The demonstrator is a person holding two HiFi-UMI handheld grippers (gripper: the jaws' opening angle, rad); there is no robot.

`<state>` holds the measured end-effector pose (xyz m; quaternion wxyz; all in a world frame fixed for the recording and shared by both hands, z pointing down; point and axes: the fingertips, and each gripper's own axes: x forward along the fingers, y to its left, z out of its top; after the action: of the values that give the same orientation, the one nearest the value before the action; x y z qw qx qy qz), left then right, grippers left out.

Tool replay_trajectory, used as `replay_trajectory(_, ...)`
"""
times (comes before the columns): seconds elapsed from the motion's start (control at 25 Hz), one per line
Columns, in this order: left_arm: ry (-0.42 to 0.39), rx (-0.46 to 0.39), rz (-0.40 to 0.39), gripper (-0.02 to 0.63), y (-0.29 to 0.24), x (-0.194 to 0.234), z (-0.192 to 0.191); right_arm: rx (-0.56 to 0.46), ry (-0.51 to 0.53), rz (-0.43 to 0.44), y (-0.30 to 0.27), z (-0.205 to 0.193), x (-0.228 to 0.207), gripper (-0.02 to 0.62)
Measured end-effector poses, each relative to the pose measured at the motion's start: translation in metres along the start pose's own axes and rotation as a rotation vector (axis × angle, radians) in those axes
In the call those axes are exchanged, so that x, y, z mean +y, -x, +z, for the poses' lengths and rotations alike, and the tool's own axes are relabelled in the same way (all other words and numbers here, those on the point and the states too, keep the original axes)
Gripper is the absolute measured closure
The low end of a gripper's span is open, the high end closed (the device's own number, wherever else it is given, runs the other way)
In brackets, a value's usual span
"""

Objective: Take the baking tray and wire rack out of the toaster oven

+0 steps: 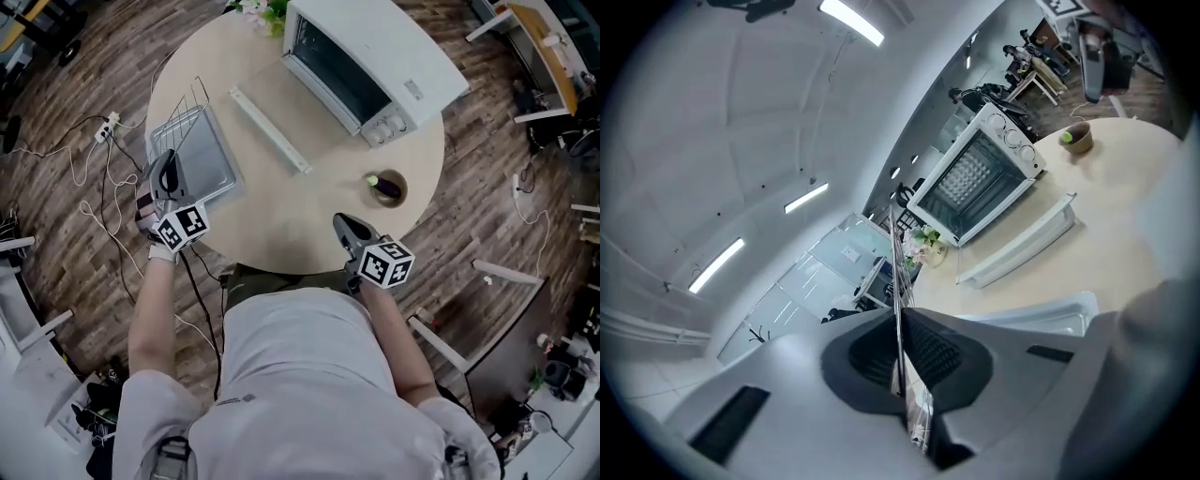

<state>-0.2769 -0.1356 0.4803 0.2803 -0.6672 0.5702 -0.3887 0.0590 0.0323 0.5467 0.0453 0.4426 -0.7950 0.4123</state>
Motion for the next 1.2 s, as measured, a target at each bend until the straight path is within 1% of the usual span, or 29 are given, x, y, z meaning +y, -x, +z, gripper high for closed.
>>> replay_trajectory(0.12, 0.005, 0.024, -0.006, 0.604, 0.023, 0.0, 0.001, 0.01, 0.002, 0.027, -0.004, 0.001, 0.006, 0.588)
replay_trajectory(0.32, -0.02, 0.053, -0.003, 0.604, 0.065, -0.011, 0.011, 0.014, 0.022, 0.092, 0.002, -0.002, 0.003, 0.588)
replay_trajectory(0.44, -0.031, 0.071, 0.015, 0.604, 0.095, -0.018, 0.023, 0.038, 0.033, 0.131, 0.011, -0.015, -0.003, 0.589)
replay_trajectory(0.6, -0.058, 0.07, 0.028, 0.606, 0.131, -0.032, 0.039, 0.083, 0.052, 0.17, 0.029, -0.039, -0.006, 0.589)
replay_trajectory(0.72, -0.047, 0.073, 0.026, 0.605, 0.151, -0.047, 0.049, 0.103, 0.066, 0.179, 0.046, -0.056, -0.01, 0.589)
replay_trajectory(0.84, -0.047, 0.067, 0.012, 0.604, 0.167, -0.067, 0.063, 0.117, 0.054, 0.175, 0.063, -0.073, -0.019, 0.589)
replay_trajectory(1.0, -0.052, 0.058, -0.028, 0.604, 0.181, -0.099, 0.08, 0.132, 0.034, 0.174, 0.081, -0.091, -0.03, 0.589)
replay_trajectory(1.2, -0.057, 0.05, -0.091, 0.604, 0.19, -0.141, 0.098, 0.139, 0.029, 0.167, 0.099, -0.097, -0.042, 0.588)
